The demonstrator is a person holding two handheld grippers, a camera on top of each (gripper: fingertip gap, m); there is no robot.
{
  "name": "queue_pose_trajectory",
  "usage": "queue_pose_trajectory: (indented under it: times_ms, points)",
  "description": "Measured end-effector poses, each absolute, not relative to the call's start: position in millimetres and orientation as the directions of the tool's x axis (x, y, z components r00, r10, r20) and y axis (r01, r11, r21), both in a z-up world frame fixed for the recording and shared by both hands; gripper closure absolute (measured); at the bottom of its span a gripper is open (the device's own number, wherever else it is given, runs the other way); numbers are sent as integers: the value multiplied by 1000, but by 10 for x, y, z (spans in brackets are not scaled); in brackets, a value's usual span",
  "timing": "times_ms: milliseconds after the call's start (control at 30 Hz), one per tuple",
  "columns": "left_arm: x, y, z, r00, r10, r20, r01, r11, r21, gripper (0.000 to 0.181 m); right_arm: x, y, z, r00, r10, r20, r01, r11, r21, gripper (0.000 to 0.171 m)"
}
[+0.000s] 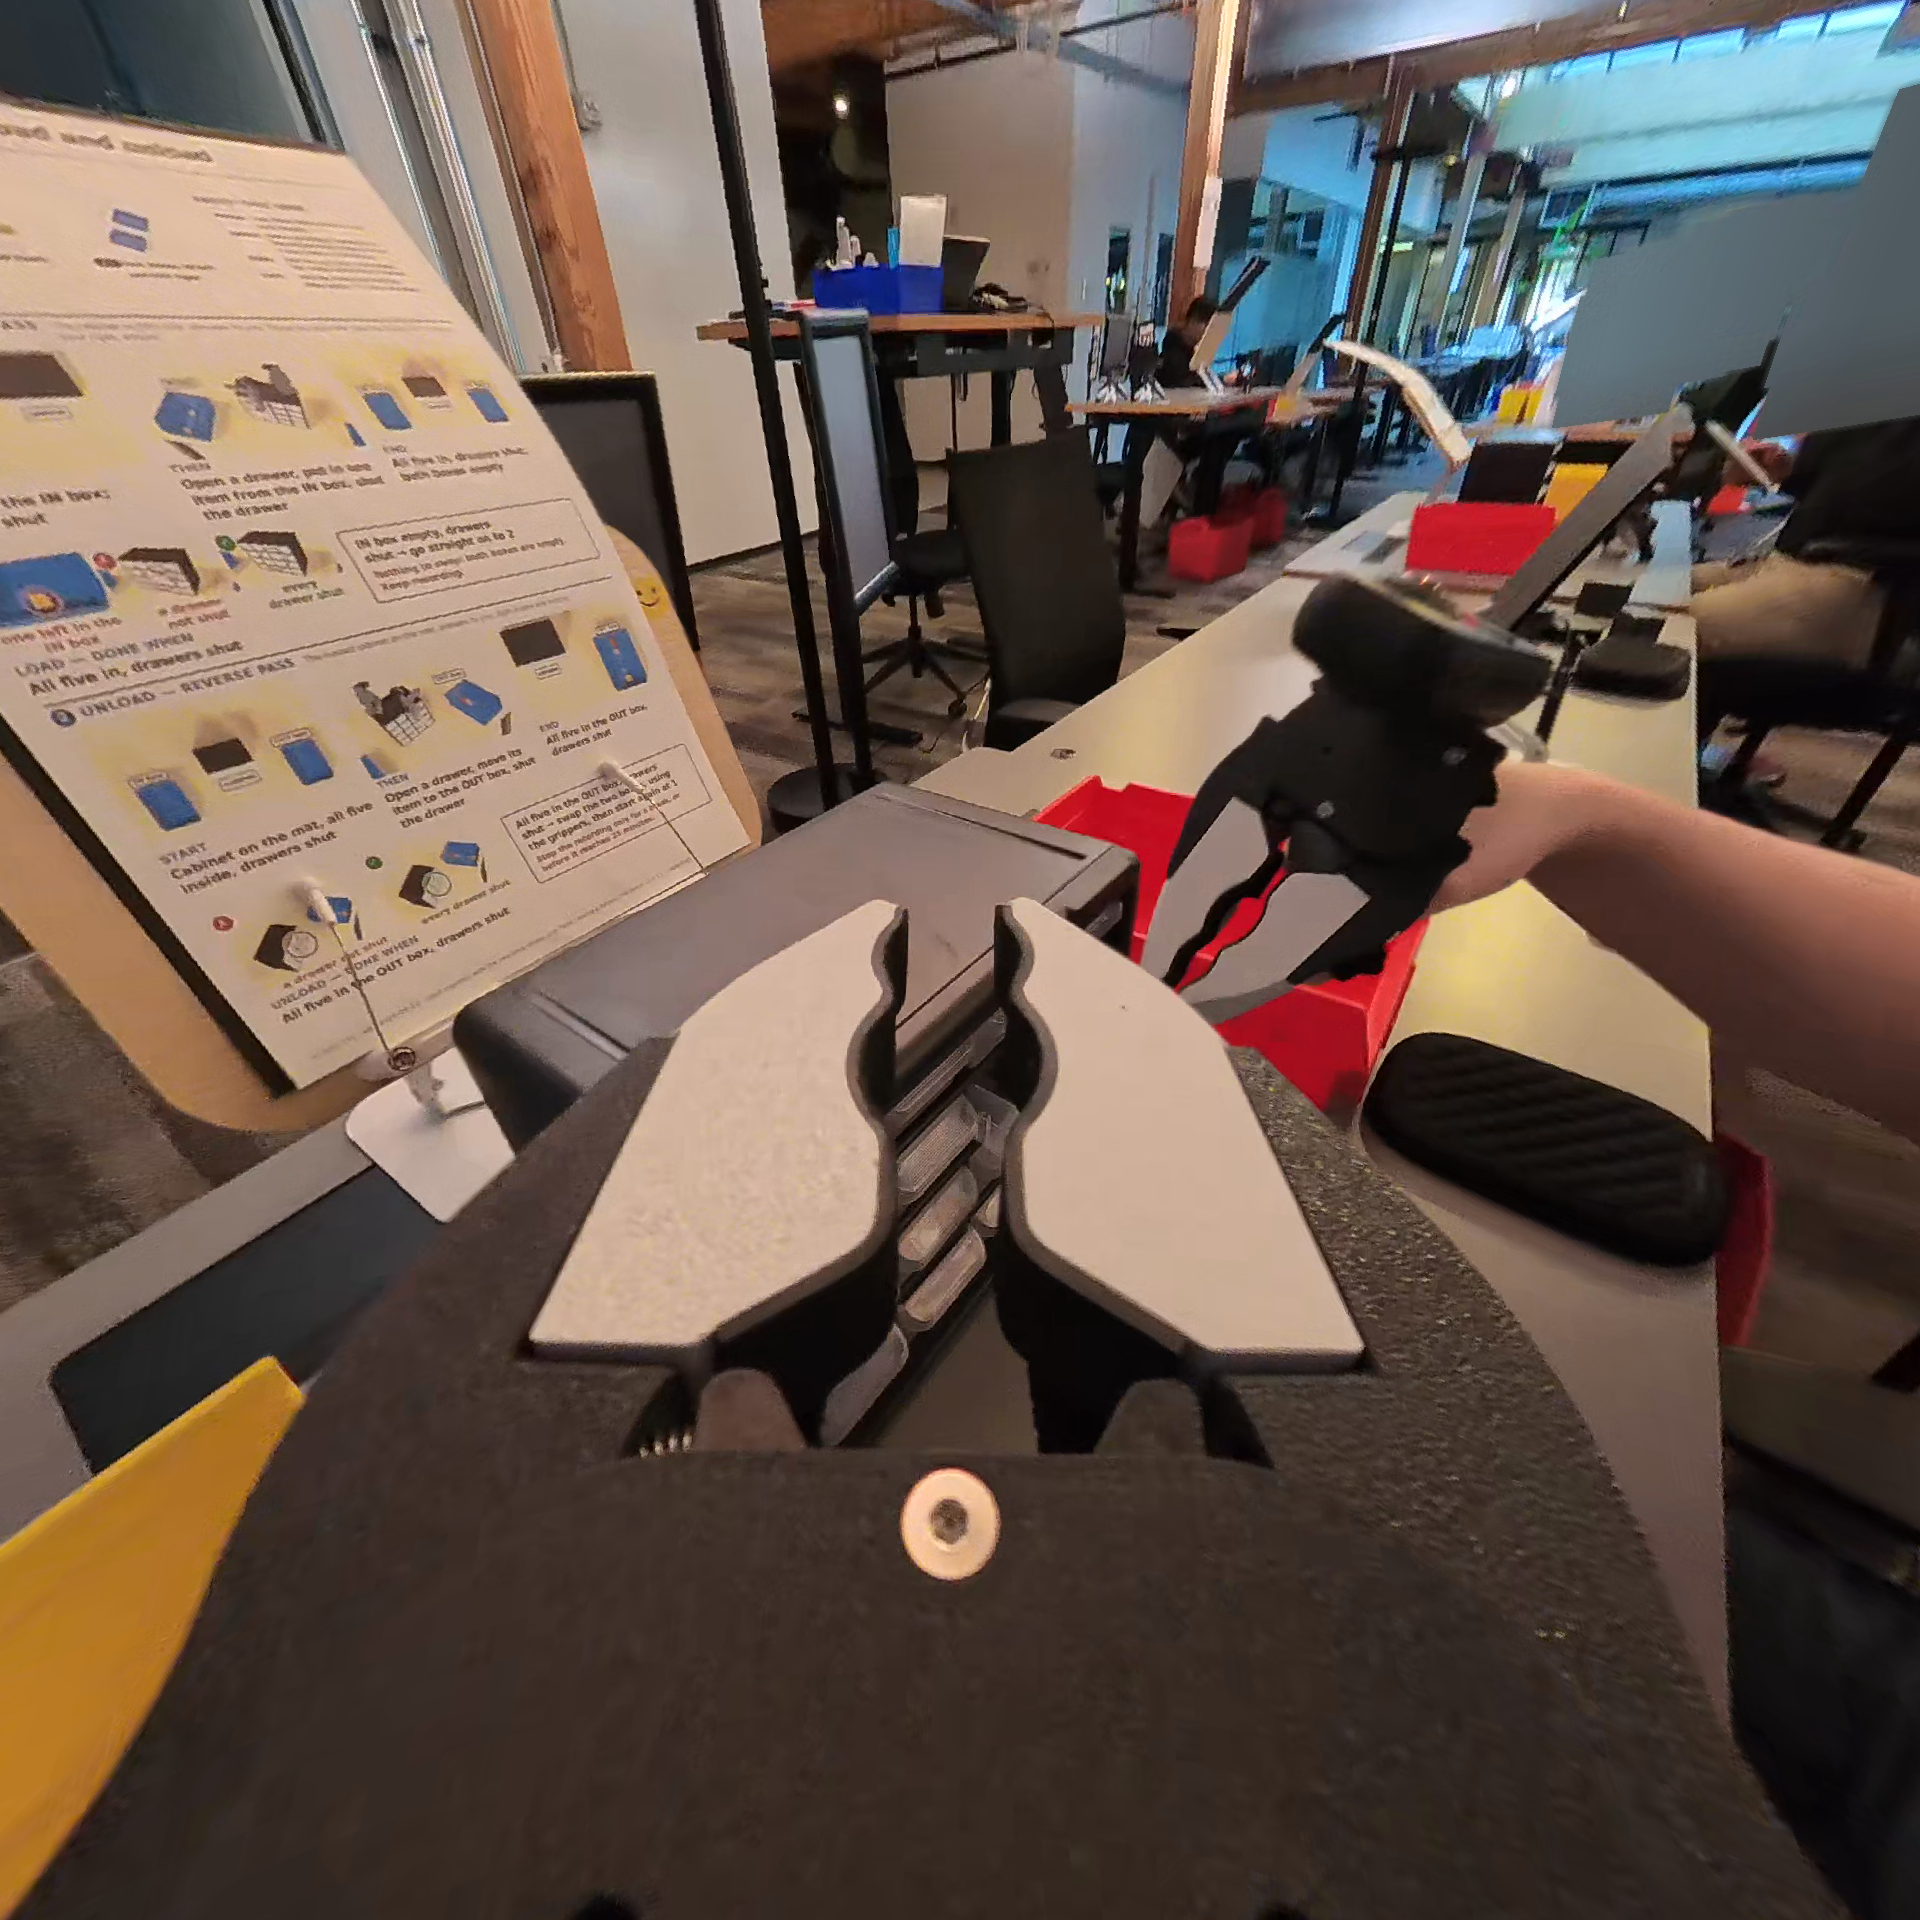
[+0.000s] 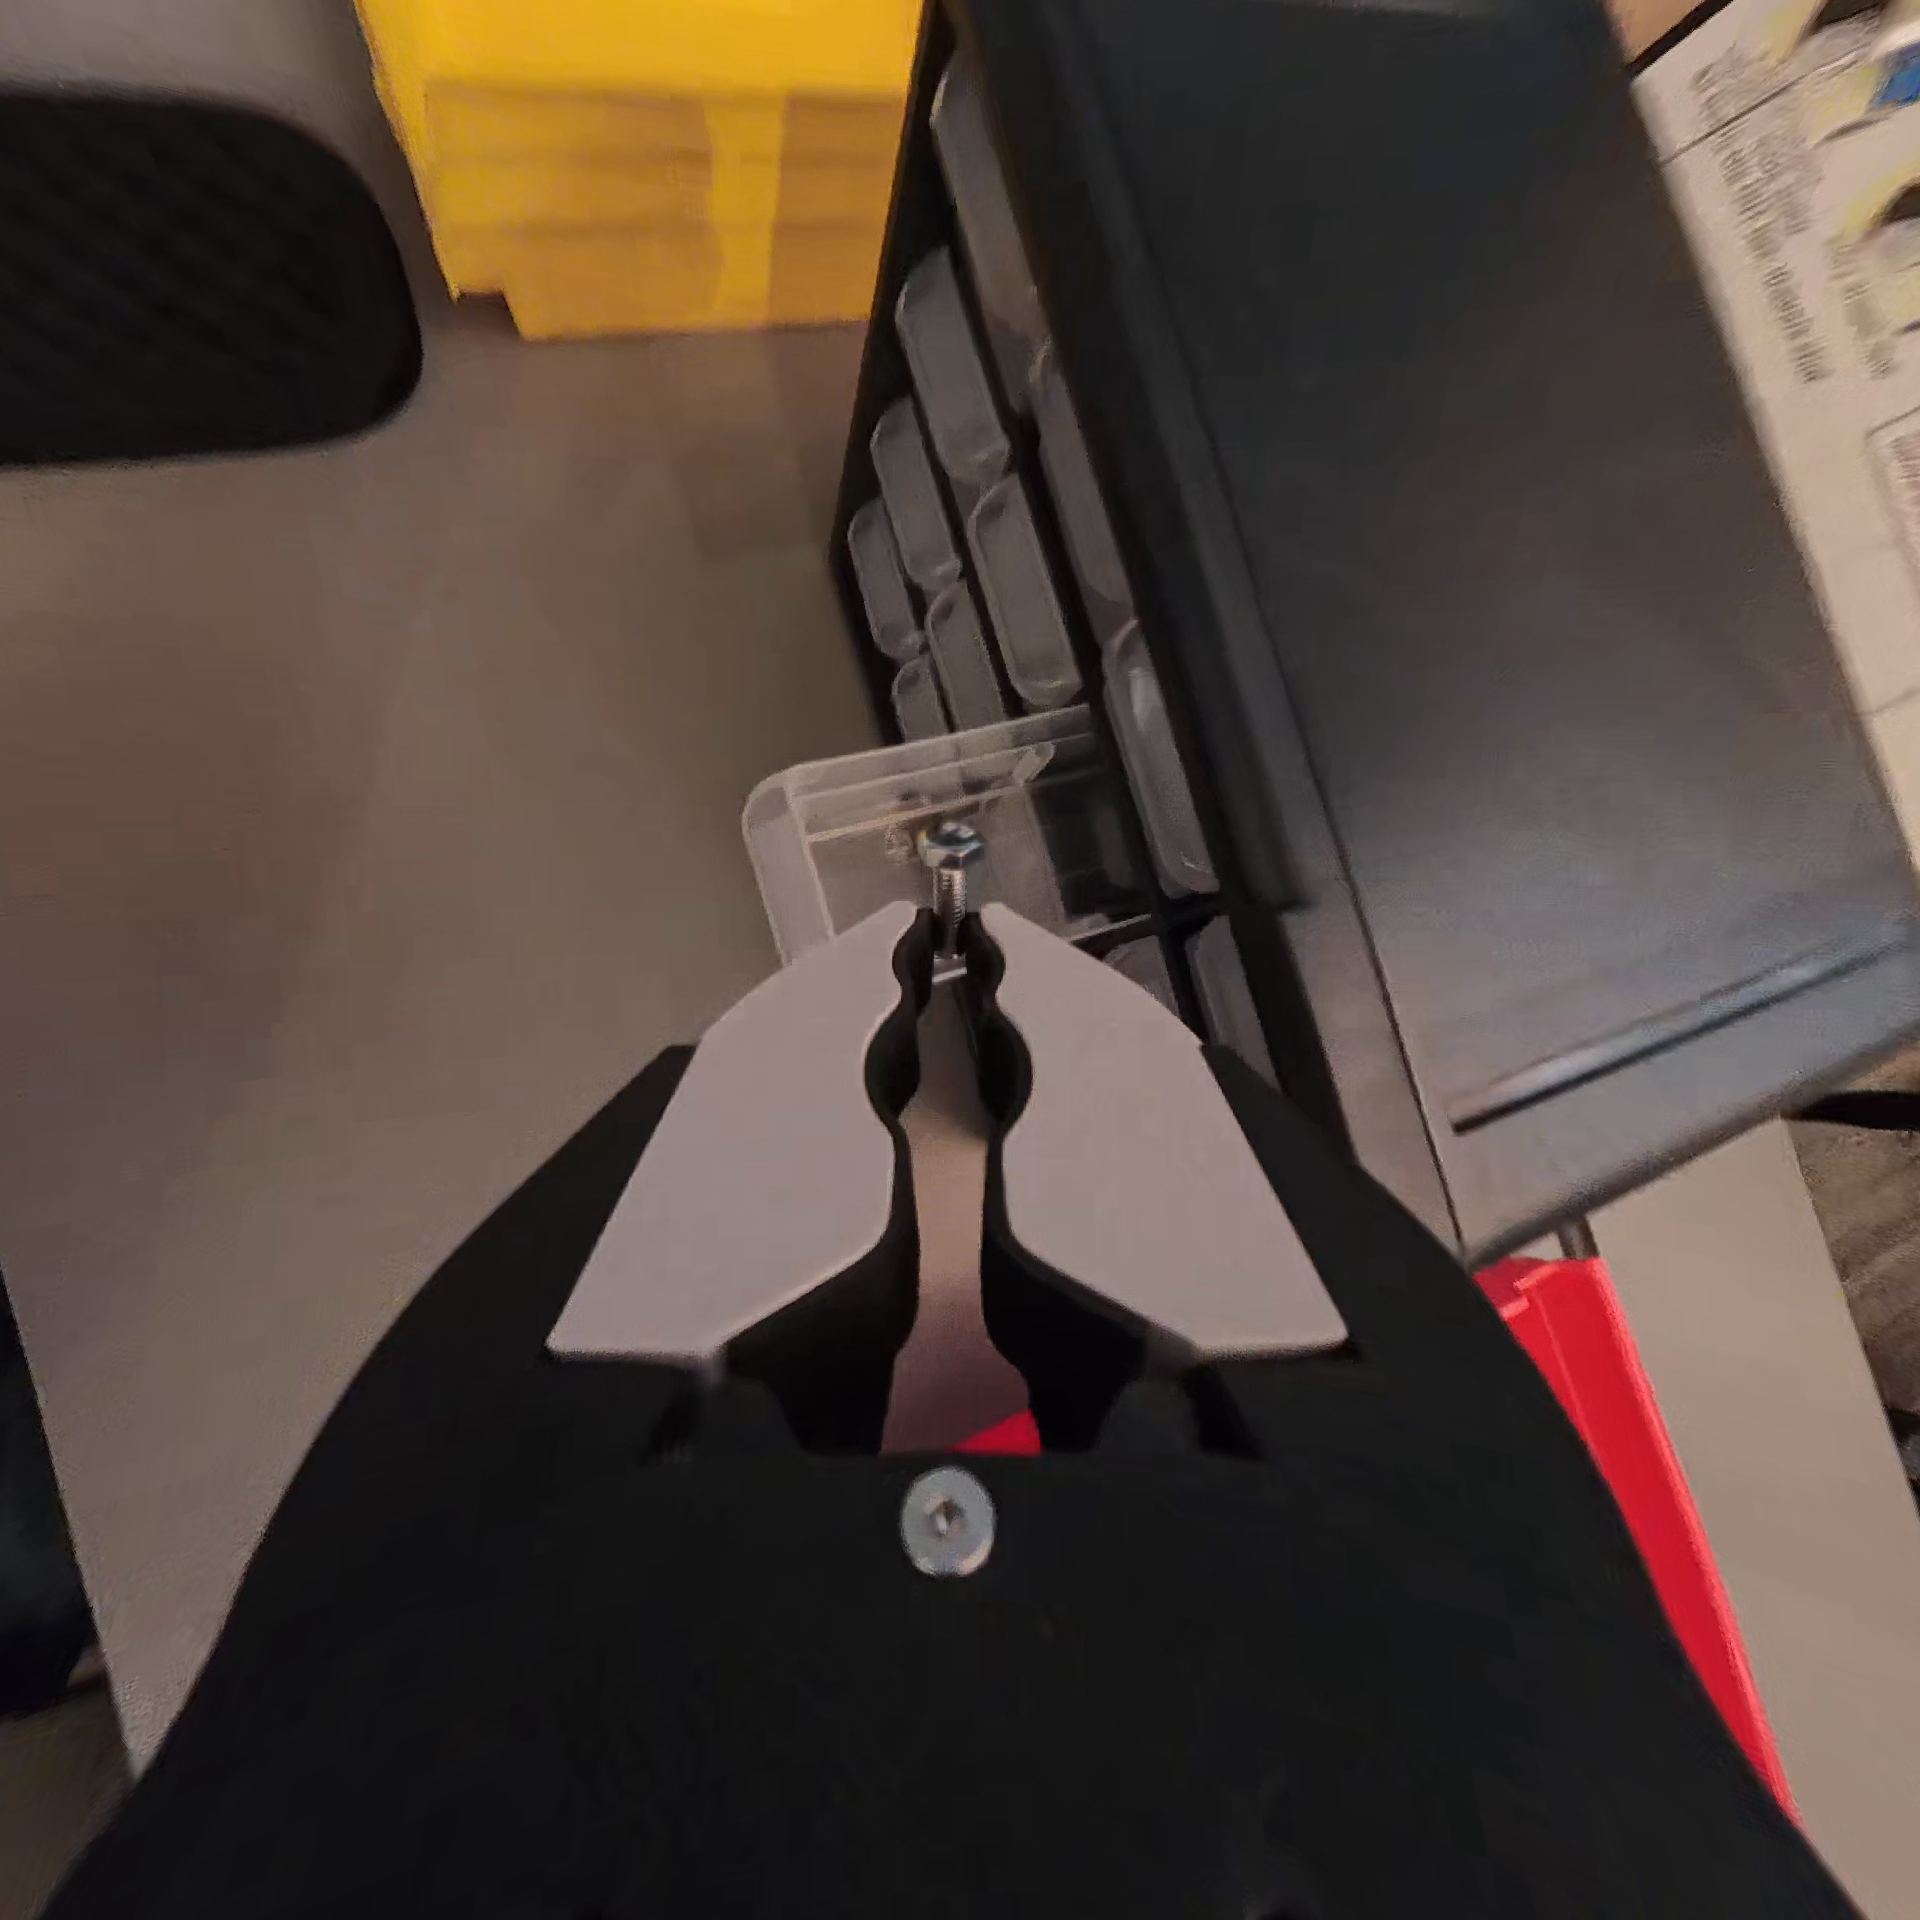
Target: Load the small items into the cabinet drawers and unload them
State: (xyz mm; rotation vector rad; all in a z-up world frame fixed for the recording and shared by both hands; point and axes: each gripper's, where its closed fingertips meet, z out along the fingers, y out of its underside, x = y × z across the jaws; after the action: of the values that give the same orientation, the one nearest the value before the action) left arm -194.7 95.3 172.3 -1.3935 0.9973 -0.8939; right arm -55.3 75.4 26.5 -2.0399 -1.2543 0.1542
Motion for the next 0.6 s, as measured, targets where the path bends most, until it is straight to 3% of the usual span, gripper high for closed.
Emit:
queue_pose_trajectory:
  times_ms: [133,467,600]
  points:
    - [-2080,1029,1697,310,-950,43,-3,-46,-999,170,-572,811,80,438,854,280,830,-264,-491,164]
    - [-2151,1078,1604,286,-957,43,-25,-53,-998,172,-640,899,-222,261,930,258,955,-209,-212,164]
    - [-2169,1065,1609,283,-958,41,-22,-50,-999,173,-621,896,-305,237,950,204,967,-209,-148,164]
